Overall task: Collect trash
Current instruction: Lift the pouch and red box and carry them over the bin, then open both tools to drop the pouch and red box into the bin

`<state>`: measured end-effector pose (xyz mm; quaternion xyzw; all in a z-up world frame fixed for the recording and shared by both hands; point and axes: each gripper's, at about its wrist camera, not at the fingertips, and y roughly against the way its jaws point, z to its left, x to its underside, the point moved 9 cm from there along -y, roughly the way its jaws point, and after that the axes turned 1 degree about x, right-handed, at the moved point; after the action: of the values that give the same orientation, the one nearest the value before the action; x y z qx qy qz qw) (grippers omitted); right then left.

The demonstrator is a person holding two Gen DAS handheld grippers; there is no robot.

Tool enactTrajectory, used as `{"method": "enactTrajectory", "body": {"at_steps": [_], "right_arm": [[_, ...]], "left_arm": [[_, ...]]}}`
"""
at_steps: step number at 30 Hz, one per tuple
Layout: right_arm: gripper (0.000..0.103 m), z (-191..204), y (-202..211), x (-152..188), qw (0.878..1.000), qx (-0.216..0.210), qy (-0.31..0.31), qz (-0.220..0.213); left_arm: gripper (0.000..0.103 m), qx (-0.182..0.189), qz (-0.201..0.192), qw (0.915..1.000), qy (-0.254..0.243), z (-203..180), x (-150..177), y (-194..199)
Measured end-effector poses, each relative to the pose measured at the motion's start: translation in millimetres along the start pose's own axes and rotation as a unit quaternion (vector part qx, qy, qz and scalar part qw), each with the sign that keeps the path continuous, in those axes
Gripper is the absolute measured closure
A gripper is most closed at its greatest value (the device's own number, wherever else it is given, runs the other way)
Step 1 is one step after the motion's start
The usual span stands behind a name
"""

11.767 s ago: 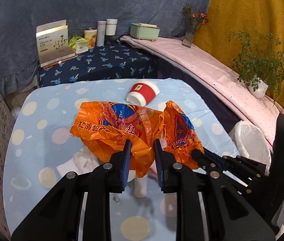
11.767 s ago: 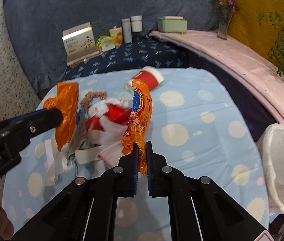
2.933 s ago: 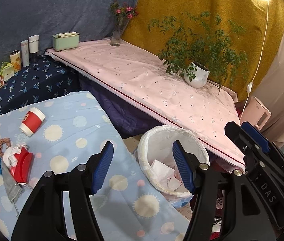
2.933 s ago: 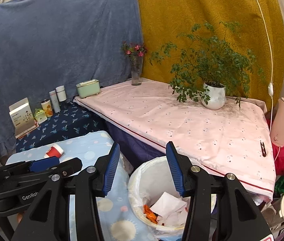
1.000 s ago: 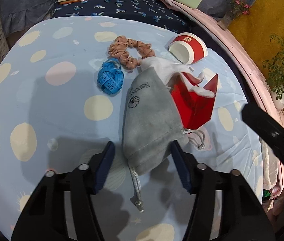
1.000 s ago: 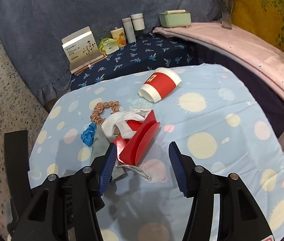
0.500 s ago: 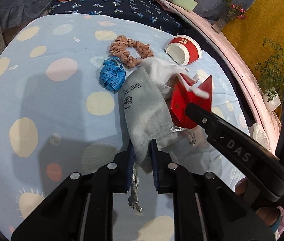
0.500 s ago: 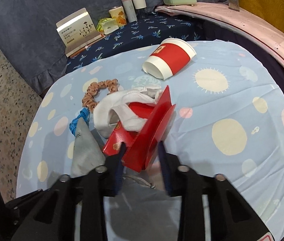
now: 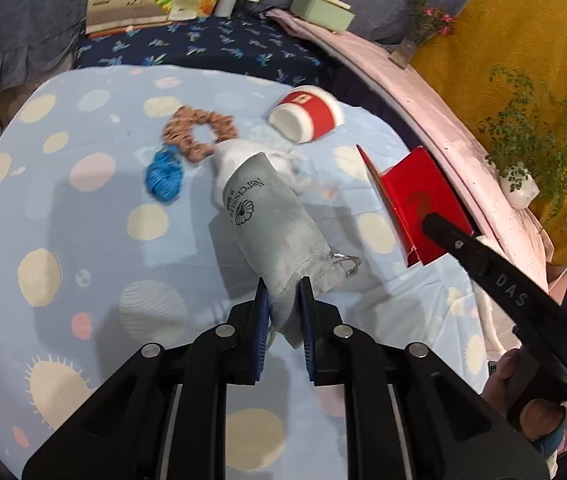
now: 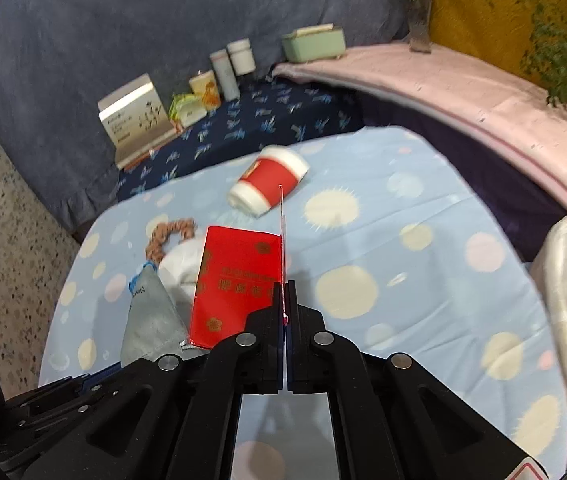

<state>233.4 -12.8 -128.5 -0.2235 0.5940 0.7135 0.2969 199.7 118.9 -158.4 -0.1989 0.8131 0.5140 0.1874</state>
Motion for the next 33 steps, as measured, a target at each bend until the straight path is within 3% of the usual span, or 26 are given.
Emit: {"method": "enactTrajectory", "body": {"at_steps": [10,20,33], "right_arm": [[0.102,-59,88,-43,0.996,0.024,-0.027,-0.086],[0.102,-130,157,-61,0.985,0.063,-0.055,-0.148],[0.102,-235,211,-44,0.971,0.128,-0.108,-0.172]], "left_arm": [[0.089,0.033,-0.025,0.9964,-0.074,-92,-13,23],[0.089,0.069,-0.04,0.9855,-0.149,-195,-13,37],[0.089,0.115,-0.031,0.9666,-0.227,-306,11,28]]}}
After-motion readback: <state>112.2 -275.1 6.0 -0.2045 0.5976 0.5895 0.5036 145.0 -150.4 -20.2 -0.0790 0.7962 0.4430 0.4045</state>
